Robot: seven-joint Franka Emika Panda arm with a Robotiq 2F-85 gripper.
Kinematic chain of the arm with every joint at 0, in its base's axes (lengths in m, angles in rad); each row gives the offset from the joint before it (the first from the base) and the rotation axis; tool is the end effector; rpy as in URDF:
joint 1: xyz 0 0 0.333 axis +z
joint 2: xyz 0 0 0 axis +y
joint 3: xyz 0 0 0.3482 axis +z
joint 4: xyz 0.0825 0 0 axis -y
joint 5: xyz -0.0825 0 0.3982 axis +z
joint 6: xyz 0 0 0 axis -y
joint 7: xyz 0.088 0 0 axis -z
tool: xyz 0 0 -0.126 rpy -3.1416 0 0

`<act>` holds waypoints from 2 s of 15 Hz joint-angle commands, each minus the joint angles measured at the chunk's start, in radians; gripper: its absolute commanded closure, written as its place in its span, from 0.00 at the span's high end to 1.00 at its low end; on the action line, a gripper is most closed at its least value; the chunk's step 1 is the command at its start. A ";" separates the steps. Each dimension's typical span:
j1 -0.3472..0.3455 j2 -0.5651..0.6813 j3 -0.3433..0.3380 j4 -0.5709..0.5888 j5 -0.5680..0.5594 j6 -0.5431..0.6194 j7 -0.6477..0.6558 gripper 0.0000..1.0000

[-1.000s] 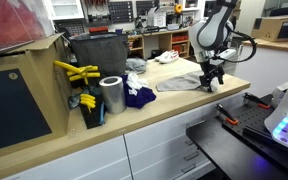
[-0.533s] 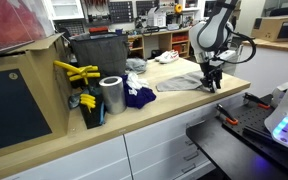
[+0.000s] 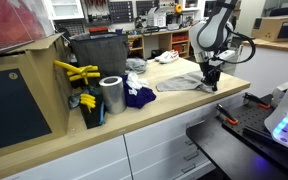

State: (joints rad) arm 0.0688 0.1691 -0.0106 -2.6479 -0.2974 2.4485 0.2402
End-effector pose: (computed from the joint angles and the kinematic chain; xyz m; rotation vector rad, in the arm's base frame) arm 0.3819 0.0182 0.1622 2.8979 0.1195 -0.4981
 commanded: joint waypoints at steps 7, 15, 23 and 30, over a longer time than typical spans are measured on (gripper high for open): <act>0.002 -0.024 0.007 0.009 0.033 0.006 -0.008 0.00; 0.000 -0.067 0.020 0.043 0.098 -0.013 -0.015 0.00; -0.019 -0.080 -0.001 0.177 0.069 -0.003 0.015 0.00; -0.024 0.003 -0.013 0.395 0.045 0.006 0.018 0.00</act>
State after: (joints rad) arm 0.0467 0.1145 -0.0208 -2.3562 -0.2345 2.4529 0.2399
